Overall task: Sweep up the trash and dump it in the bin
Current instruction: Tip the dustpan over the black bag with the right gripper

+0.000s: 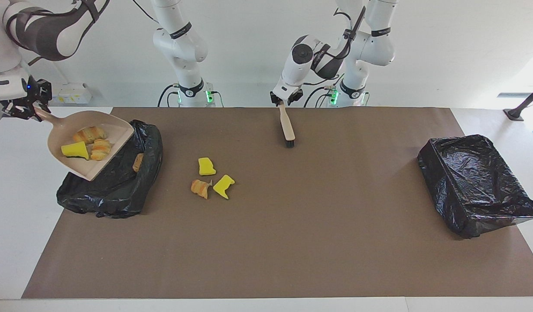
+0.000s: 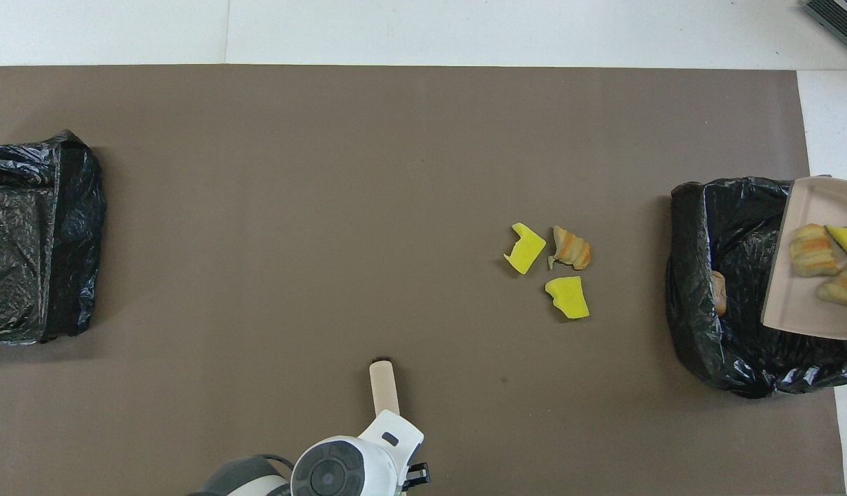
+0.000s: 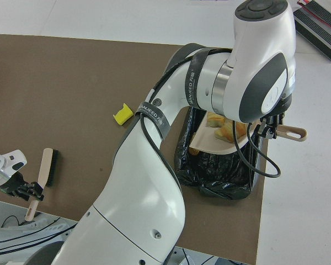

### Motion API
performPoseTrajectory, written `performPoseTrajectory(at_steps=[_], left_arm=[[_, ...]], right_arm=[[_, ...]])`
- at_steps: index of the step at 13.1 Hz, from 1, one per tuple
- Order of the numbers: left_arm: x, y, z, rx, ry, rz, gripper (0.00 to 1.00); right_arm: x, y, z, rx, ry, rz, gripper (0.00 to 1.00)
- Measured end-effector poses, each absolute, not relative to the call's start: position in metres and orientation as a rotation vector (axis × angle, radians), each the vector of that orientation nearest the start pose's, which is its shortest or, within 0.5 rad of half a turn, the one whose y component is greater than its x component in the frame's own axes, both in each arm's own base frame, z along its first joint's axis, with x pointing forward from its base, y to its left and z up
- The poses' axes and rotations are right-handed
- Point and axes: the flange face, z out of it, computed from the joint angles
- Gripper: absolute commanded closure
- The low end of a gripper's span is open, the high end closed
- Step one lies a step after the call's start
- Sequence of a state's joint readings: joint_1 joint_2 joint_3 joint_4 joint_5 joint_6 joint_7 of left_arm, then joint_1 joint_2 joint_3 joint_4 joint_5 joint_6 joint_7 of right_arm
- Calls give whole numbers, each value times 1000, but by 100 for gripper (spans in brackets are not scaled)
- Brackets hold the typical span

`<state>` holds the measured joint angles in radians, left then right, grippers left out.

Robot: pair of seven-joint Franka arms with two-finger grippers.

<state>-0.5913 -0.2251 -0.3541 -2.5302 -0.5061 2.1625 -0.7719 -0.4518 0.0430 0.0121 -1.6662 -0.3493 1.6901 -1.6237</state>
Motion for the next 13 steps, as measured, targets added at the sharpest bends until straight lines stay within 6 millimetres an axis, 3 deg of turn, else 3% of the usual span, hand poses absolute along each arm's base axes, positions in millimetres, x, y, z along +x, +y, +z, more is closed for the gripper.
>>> performPoseTrajectory(at_steps=[3,4,6,10,13], left_arm=[[324,-305,379,-3240,-291,533,0],[352,-282,388,-3236,-291,506,0],[399,-253,401,-3209,-307,469,0],[495,-201,428,-3190,-342,412,0],[541,-145,464,-3205,-325,333,0]], right_arm=[[500,-273,552,-2476,-2115,713,100],[500,-274,543,-2385,-2208,765,100],[503,-271,534,-2263,-2337,887,100],[530,-218,539,-2063,-2558,1114,100],[538,-199,542,-2083,-2588,1177,100]])
